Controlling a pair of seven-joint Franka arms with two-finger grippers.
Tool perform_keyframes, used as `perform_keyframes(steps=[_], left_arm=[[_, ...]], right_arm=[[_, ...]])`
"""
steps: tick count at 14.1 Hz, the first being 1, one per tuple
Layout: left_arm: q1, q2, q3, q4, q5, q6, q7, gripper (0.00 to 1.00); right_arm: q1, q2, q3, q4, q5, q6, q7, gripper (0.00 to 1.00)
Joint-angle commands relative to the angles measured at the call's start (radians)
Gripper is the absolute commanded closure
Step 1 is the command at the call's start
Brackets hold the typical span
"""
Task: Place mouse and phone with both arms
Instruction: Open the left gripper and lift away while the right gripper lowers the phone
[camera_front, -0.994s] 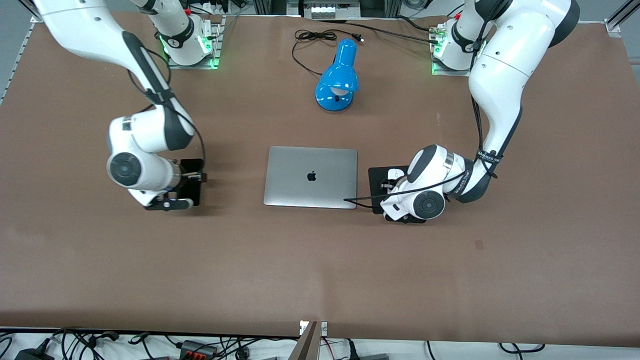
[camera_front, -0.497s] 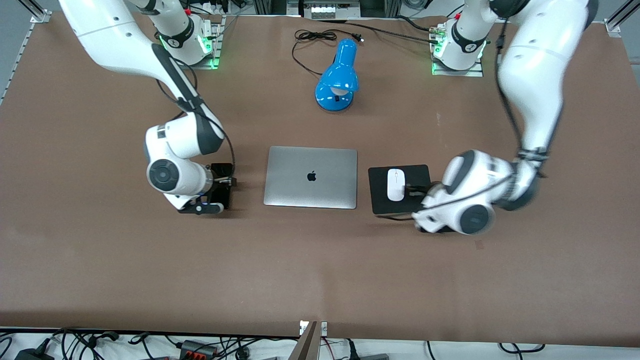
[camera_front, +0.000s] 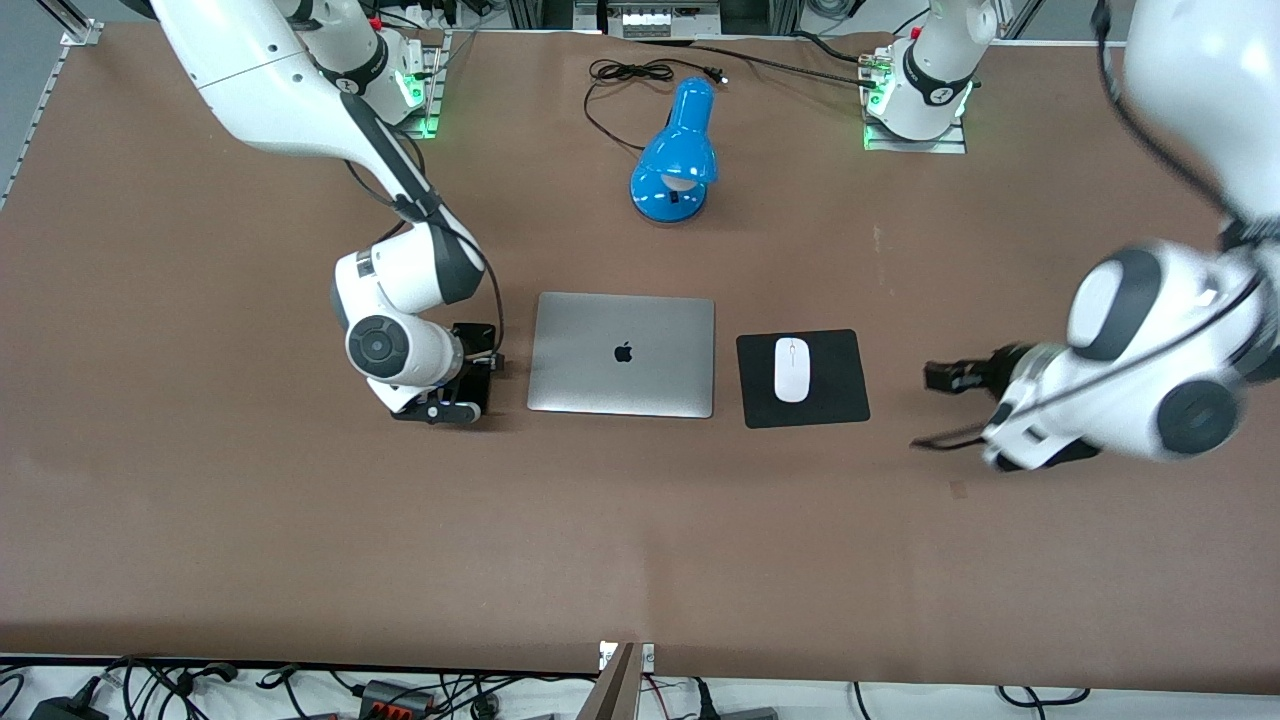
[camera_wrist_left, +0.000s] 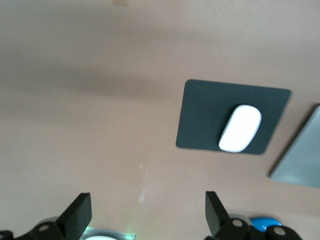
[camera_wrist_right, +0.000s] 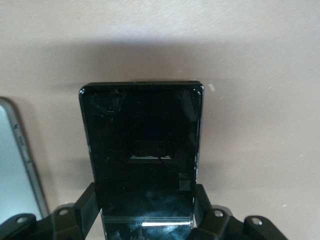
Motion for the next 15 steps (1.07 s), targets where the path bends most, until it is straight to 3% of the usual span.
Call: perform_keyframes(steps=[1,6,7,10,13,14,15], left_arm=[[0.054,-0.179,-0.003,-0.052,-0.002,-0.042,0.007,0.0],[0.097,-0.239,-0.003,-0.119,0.008,-0.036,0.009,0.0],[0.097,-0.285,-0.003,-0.178,0.01,-0.009,0.009,0.0],[0.096,-0.504,-0.004,-0.499,0.008,0.199,0.041,0.0],[0.084,-0.511,-0.006,-0.484,0.01,0.238,0.046,0.0],[0.084,-0.511,-0.007,-0.477,0.011,0.237,0.046,0.0],[0.084,-0.511,-0.009,-0.475,0.013,0.237,0.043,0.0]], right_arm=[[0.019,0.003,-0.003,0.017,0.013,-0.005,0.015,0.82],[0.04,0.014,-0.003,0.017,0.015,-0.001,0.018,0.82],[0.051,0.014,-0.003,0.017,0.015,0.002,0.018,0.82],[0.051,0.023,-0.003,0.017,0.015,0.013,0.018,0.82],[0.062,0.026,-0.003,0.017,0.015,0.015,0.018,0.82],[0.06,0.029,-0.003,0.017,0.015,0.013,0.018,0.77],[0.06,0.032,-0.003,0.017,0.015,0.015,0.018,0.57]])
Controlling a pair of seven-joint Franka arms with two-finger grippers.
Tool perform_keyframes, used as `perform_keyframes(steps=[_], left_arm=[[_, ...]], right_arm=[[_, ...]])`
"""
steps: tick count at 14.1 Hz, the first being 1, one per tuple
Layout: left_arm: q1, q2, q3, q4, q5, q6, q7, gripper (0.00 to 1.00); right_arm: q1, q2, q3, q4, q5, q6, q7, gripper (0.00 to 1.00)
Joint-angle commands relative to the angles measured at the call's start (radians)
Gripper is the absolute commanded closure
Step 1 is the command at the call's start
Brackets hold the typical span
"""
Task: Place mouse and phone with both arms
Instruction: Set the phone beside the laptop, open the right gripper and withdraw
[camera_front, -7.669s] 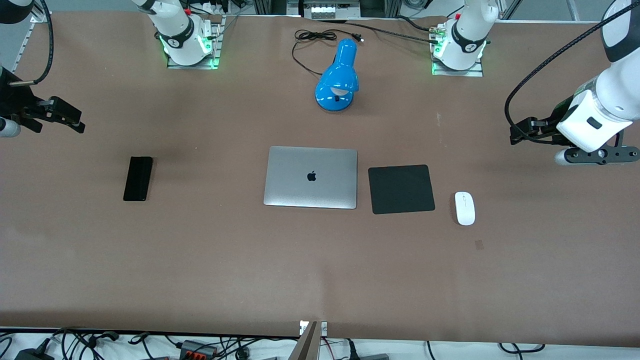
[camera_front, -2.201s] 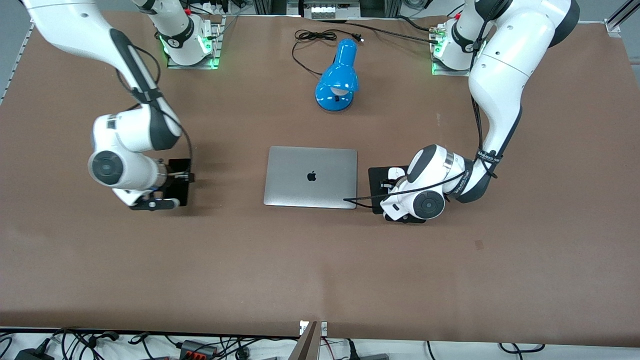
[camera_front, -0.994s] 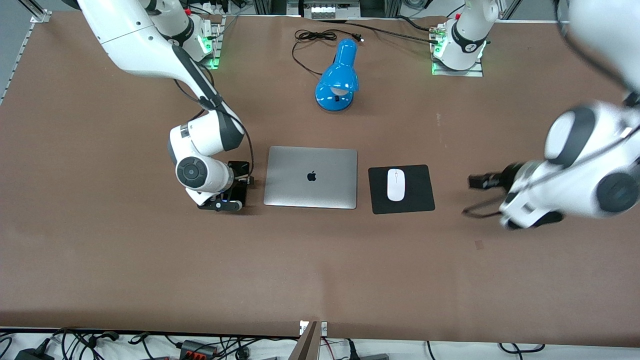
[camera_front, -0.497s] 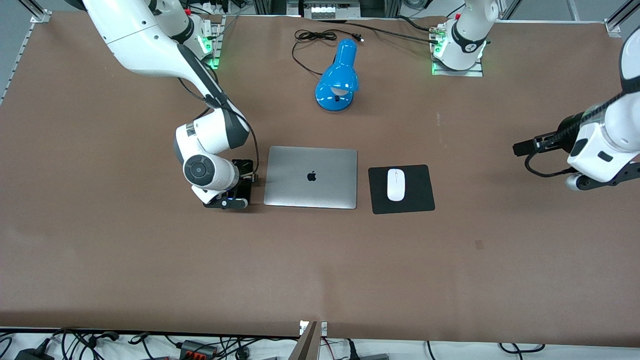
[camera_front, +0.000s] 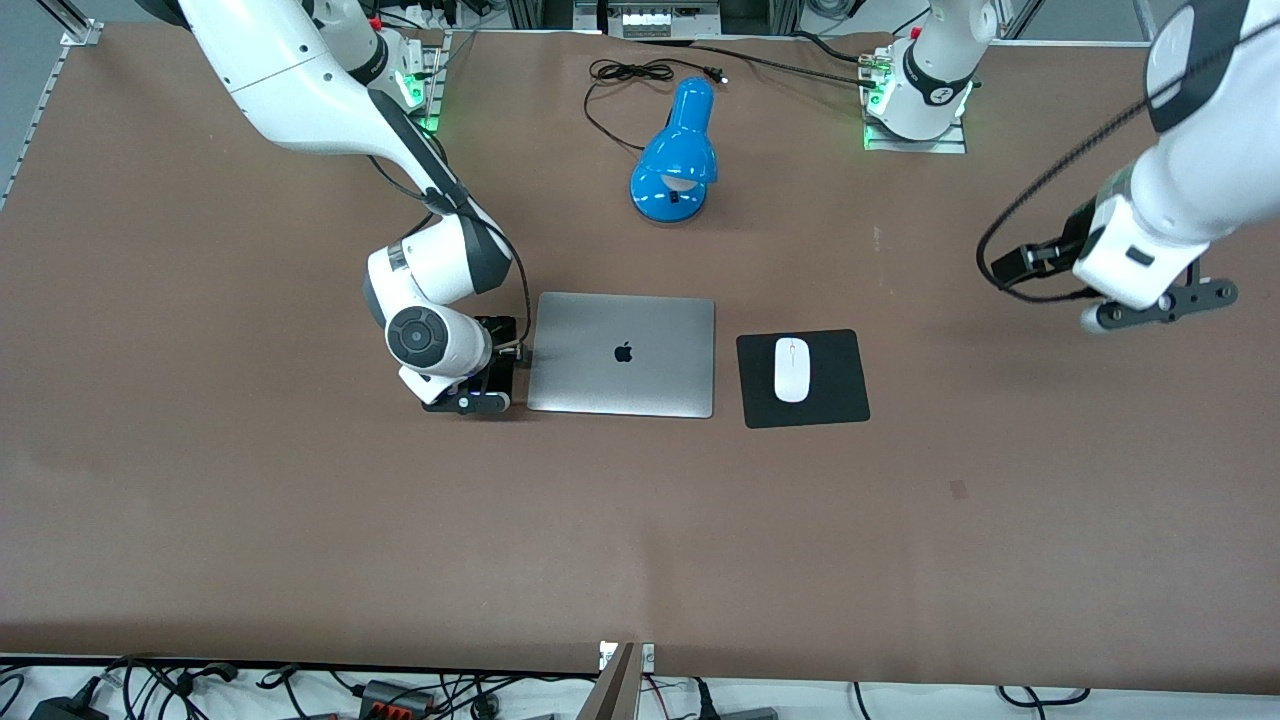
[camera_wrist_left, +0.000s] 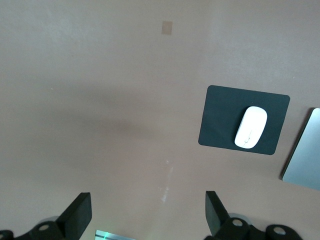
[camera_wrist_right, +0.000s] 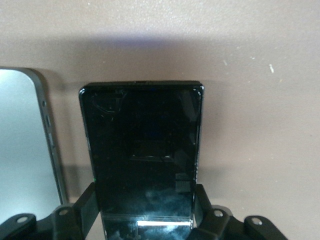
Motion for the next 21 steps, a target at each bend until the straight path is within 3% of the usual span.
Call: perform_keyframes(steps=[1,2,8,11,16,21], left_arm=[[0.007,-0.024,-0.002,-0.026,0.011,0.026,0.022,0.0],[0.007,-0.026,-0.002,-0.026,0.011,0.026,0.018,0.0],[-0.016,-0.065,-0.013,-0.026,-0.011,-0.006,0.019,0.0],[-0.056,-0.064,0.013,-0.015,-0.011,-0.001,0.018,0.0],[-0.037,-0.05,0.01,-0.014,-0.011,0.031,0.022,0.0],[-0.034,-0.052,0.012,-0.015,-0.008,0.029,0.031,0.0]], right_arm=[[0.009,0.01,-0.003,0.017,0.016,0.001,0.019,0.14],[0.008,0.007,-0.005,0.019,0.014,-0.002,0.045,0.0],[0.0,-0.108,-0.014,0.057,-0.003,-0.06,0.038,0.0],[-0.018,-0.154,-0.026,0.182,-0.004,-0.205,0.026,0.0],[-0.107,-0.172,-0.026,0.44,-0.044,-0.439,-0.058,0.0],[-0.187,-0.223,-0.034,0.509,-0.073,-0.506,-0.132,0.0]])
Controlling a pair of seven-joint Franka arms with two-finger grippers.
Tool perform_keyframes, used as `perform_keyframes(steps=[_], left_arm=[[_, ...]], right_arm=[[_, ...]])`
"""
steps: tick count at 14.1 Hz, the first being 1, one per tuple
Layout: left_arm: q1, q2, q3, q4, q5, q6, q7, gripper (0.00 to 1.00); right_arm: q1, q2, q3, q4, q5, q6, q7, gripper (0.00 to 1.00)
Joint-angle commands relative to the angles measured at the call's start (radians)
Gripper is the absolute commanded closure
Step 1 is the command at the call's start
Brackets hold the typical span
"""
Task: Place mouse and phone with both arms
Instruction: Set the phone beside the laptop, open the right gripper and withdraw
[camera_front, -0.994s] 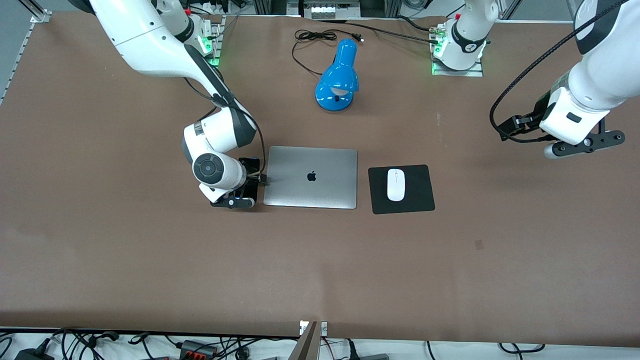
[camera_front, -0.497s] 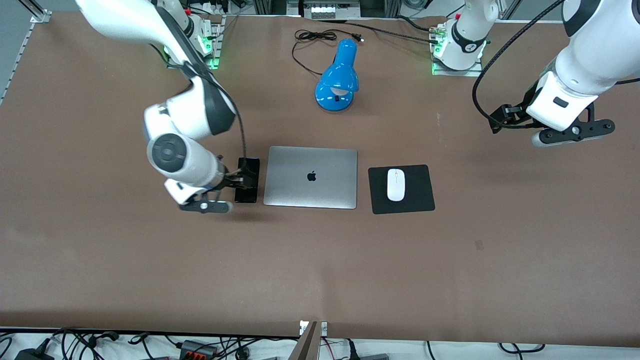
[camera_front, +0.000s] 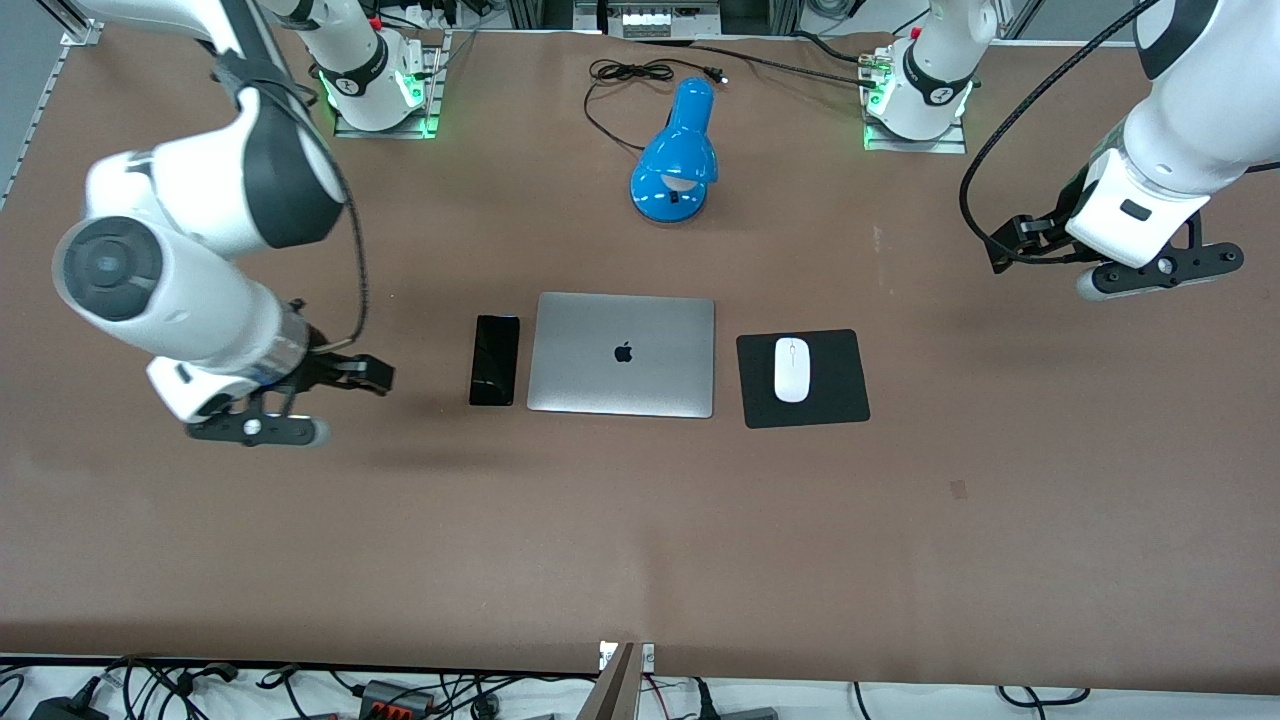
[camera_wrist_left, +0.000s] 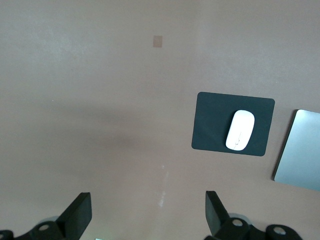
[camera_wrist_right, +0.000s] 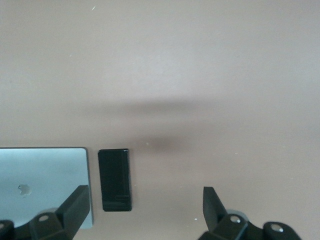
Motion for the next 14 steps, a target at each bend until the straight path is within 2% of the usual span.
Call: perform_keyframes(steps=[1,5,7,10,14], left_arm=[[0.004,-0.011,0.005,-0.011,-0.006,0.009,0.028,0.0],[0.004,-0.009,0.002,-0.011,-0.006,-0.001,0.031,0.0],[0.004,-0.009,0.002,-0.011,-0.004,-0.001,0.031,0.0],[0.004,-0.009,0.002,-0.011,-0.004,-0.001,0.031,0.0],[0.004,-0.009,0.002,-0.011,-0.006,-0.001,0.031,0.0]], right_arm=[[-0.062,-0.047,0.002,0.015,-0.005,-0.026,-0.048,0.0],[-0.173,-0.101,-0.006,-0.001,0.003,-0.052,-0.195,0.0],[-0.164,-0.116,-0.084,0.002,0.012,-0.071,-0.275,0.0],[-0.162,-0.141,-0.147,0.006,0.069,-0.072,-0.366,0.0],[-0.164,-0.216,-0.144,-0.056,0.063,-0.109,-0.353,0.0]])
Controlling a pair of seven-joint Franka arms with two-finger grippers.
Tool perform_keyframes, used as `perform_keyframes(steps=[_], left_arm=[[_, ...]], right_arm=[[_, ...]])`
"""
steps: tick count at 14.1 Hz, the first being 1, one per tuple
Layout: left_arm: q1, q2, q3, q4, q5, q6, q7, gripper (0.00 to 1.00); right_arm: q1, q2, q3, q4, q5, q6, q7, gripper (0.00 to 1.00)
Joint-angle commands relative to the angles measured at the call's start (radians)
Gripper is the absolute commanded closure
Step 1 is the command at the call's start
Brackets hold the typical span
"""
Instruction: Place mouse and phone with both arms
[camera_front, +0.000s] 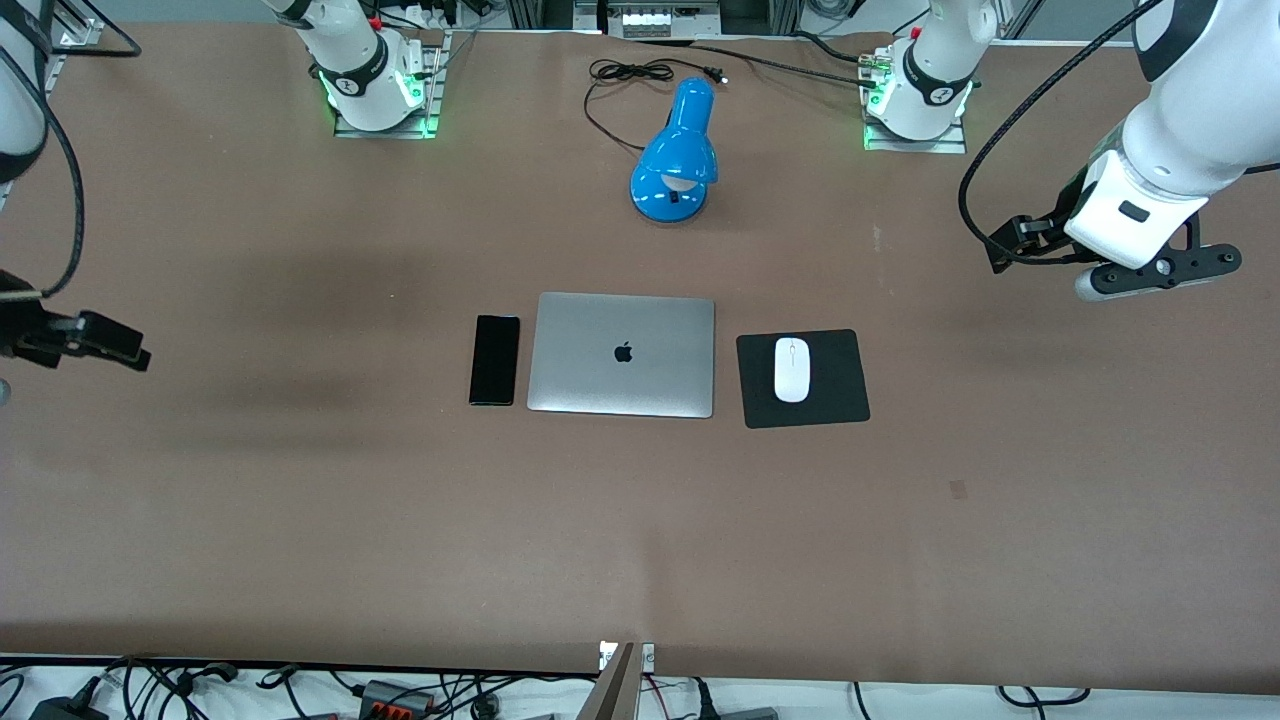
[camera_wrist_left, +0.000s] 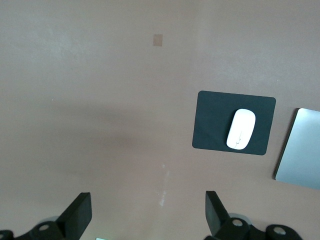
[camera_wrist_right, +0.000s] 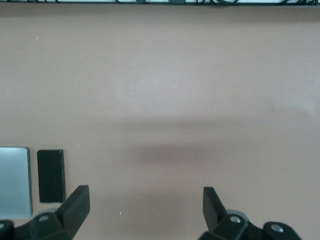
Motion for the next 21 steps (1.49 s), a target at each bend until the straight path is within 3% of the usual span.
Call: perform_keyframes(steps=[1,5,8,21], left_arm=[[0.003,-0.009,0.002,-0.007,-0.006,-0.001,0.027,0.0],[0.003,-0.009,0.005,-0.007,-0.006,-0.001,0.027,0.0],[0.003,-0.008,0.005,-0.007,-0.007,-0.001,0.027,0.0],[0.008,-0.008,0.005,-0.007,-0.007,-0.001,0.027,0.0]], right_arm=[[0.003,-0.084,0.0,-0.101,0.007,0.01,-0.006,0.0],[0.003,-0.256,0.0,-0.375,0.001,0.163,-0.013,0.0],[0.0,-0.327,0.0,-0.492,0.0,0.195,-0.022,0.0],[-0.001,-0.391,-0.011,-0.504,0.001,0.099,-0.044,0.0]])
